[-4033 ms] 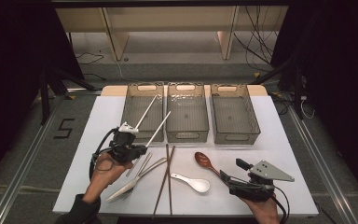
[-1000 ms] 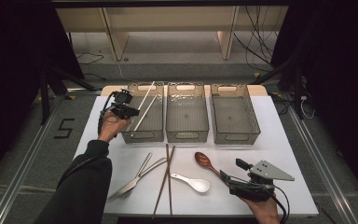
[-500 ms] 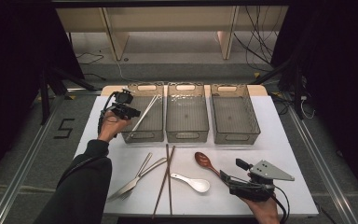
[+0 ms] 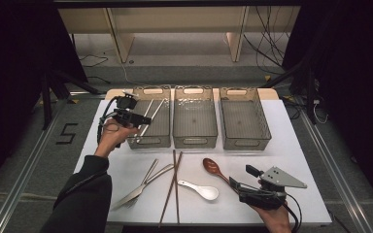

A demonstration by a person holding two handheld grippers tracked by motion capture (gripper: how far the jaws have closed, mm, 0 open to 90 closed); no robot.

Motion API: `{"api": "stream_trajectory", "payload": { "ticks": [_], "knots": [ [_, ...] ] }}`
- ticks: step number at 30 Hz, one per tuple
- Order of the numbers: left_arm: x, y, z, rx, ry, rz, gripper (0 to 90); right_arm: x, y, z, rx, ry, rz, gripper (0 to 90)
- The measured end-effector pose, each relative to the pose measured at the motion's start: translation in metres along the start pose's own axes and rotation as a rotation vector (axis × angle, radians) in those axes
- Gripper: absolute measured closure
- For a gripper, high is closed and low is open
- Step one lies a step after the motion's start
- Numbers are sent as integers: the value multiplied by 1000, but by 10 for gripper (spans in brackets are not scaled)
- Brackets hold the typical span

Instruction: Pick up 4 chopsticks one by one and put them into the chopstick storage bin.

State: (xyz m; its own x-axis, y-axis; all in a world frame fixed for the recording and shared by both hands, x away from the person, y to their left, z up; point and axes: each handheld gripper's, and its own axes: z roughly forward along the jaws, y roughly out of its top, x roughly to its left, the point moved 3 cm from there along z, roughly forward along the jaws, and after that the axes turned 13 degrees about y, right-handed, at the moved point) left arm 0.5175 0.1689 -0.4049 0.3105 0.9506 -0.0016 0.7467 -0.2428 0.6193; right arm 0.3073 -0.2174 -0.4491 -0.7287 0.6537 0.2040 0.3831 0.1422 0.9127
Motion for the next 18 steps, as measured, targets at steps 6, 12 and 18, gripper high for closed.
{"api": "stream_trajectory", "payload": {
  "ticks": [6, 12, 18],
  "knots": [
    [-9, -15, -13, 10, -44, -6, 441, 0, 0, 0, 0, -1, 1, 264],
    [-21, -32, -21, 1, -85, -2, 378, 0, 0, 0, 0, -2, 1, 264],
    [-30, -44, -28, -31, -101, -6, 344, 0, 0, 0, 2, -2, 6, 264]
  ]
}}
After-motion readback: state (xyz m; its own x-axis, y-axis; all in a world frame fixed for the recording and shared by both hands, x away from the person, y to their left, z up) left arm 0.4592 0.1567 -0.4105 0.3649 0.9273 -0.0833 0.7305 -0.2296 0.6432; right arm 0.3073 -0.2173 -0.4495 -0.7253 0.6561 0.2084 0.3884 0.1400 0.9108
